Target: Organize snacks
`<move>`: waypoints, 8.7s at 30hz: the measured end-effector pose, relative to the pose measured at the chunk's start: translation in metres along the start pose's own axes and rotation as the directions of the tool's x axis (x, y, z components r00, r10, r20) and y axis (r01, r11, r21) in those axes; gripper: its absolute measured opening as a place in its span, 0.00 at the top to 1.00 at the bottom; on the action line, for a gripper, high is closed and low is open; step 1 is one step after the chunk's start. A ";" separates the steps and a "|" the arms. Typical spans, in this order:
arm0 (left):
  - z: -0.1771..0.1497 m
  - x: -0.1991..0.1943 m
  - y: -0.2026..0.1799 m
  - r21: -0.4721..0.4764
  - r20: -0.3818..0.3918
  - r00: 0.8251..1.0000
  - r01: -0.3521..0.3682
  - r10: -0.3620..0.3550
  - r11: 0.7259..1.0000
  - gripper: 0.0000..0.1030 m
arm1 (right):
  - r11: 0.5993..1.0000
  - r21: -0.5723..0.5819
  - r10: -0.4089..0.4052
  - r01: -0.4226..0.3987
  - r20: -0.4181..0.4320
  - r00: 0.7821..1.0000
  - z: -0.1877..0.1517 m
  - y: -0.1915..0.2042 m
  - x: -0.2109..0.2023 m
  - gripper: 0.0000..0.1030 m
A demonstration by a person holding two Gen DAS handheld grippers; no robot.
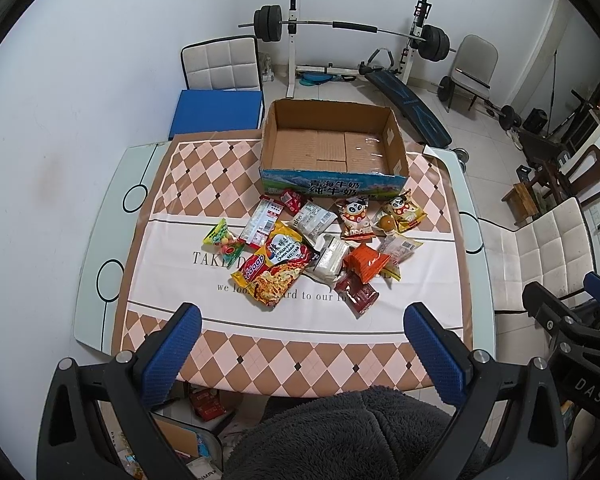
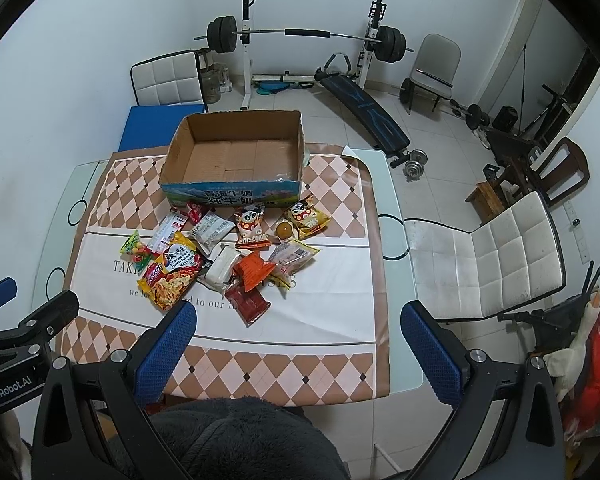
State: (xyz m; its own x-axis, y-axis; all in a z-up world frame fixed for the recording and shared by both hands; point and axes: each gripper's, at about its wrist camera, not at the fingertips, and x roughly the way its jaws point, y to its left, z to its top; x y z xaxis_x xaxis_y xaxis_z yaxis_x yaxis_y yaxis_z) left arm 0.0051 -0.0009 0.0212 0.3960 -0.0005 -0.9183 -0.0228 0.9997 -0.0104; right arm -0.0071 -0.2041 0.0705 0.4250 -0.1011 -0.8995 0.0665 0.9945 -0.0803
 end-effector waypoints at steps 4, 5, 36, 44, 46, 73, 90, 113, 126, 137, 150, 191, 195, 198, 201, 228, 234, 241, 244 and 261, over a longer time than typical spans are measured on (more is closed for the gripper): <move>0.001 -0.001 0.000 0.000 0.000 1.000 0.000 0.000 1.000 0.00 | 1.000 -0.002 0.002 -0.002 0.001 1.000 0.003 0.002 -0.004 0.00; 0.001 -0.001 0.000 0.000 0.001 1.000 0.000 0.000 1.000 0.00 | 1.000 -0.001 0.003 -0.003 0.000 1.000 0.003 0.002 -0.005 0.00; 0.032 0.098 0.045 -0.079 -0.066 0.991 -0.121 0.116 0.989 0.00 | 0.989 0.047 0.144 -0.137 -0.189 0.971 0.023 0.019 0.124 0.00; 0.037 0.219 0.065 0.071 -0.182 0.973 -0.128 0.139 0.989 0.00 | 0.982 0.069 0.190 -0.178 -0.391 0.900 0.016 0.053 0.266 0.00; 0.038 0.252 0.064 0.139 -0.229 0.966 -0.093 0.123 0.986 0.00 | 0.983 0.052 0.182 -0.176 -0.432 0.883 0.014 0.061 0.294 0.00; 0.047 0.421 0.074 0.138 -0.413 0.904 -0.058 0.110 0.989 0.08 | 0.923 0.277 0.382 -0.267 -0.585 0.715 0.030 0.110 0.425 0.06; 0.044 0.387 0.192 -0.073 -0.399 0.916 -0.072 0.037 0.995 0.08 | 0.955 0.298 0.209 0.001 -0.670 0.713 0.010 0.164 0.486 0.40; 0.007 0.412 0.209 -0.154 -0.469 0.883 -0.051 -0.027 0.987 0.17 | 0.990 0.136 0.119 -0.038 -0.660 0.742 -0.038 0.233 0.438 0.44; 0.020 0.313 0.150 -0.177 -0.355 0.935 -0.045 -0.021 0.983 0.17 | 0.967 0.075 0.242 -0.245 -0.582 0.776 -0.033 0.248 0.346 0.46; 0.161 0.226 0.089 -0.113 -0.129 0.978 0.149 -0.163 0.982 0.17 | 0.914 0.121 0.403 -0.387 -0.369 0.837 0.094 0.173 0.253 0.45; 0.305 0.344 0.037 -0.065 -0.290 0.940 0.171 -0.182 0.983 0.17 | 0.947 0.053 0.314 -0.316 -0.346 0.884 0.253 0.130 0.356 0.45; 0.298 0.352 -0.022 -0.089 -0.336 0.934 0.098 -0.122 0.991 0.12 | 0.979 -0.086 0.127 -0.185 -0.457 0.881 0.279 0.174 0.430 0.07; 0.287 0.318 -0.015 -0.075 -0.276 0.955 0.088 -0.106 0.993 0.12 | 0.983 -0.075 0.123 -0.168 -0.413 0.902 0.269 0.164 0.402 0.07; 0.288 0.300 -0.002 -0.059 -0.233 0.969 0.076 -0.087 0.995 0.12 | 0.985 -0.077 0.114 -0.153 -0.371 0.921 0.258 0.157 0.379 0.07; 0.295 0.290 0.004 -0.044 -0.192 0.979 0.060 -0.068 0.997 0.12 | 0.986 -0.068 0.122 -0.153 -0.334 0.935 0.248 0.145 0.363 0.07; 0.196 0.170 -0.004 -0.072 0.029 0.998 -0.062 0.064 0.996 0.12 | 0.973 0.027 0.230 -0.229 -0.163 0.959 0.163 0.114 0.219 0.06; 0.152 0.195 0.043 -0.109 -0.073 0.985 -0.163 0.156 0.981 0.12 | 0.936 0.162 0.350 -0.314 -0.314 0.883 0.128 0.132 0.266 0.06; 0.114 0.241 0.128 -0.224 -0.222 0.957 -0.234 0.185 0.946 0.12 | 0.952 0.036 0.290 -0.305 -0.428 0.856 0.127 0.216 0.338 0.06; 0.105 0.257 0.155 -0.264 -0.268 0.948 -0.242 0.170 0.934 0.12 | 0.959 0.091 0.279 -0.270 -0.493 0.824 0.122 0.239 0.369 0.06; 0.065 0.352 0.244 -0.596 -0.429 0.885 -0.128 -0.179 0.793 0.12 | 0.974 0.222 0.155 -0.047 -0.501 0.851 0.076 0.298 0.423 0.31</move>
State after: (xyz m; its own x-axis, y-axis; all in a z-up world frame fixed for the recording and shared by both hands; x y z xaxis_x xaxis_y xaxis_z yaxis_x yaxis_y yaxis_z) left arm 0.1988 0.2450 -0.2784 -0.0390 -0.1902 -0.9810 -0.6161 0.7775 -0.1262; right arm 0.2610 0.0476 -0.3015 -0.0802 0.0812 -0.9935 0.2453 0.9676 0.0593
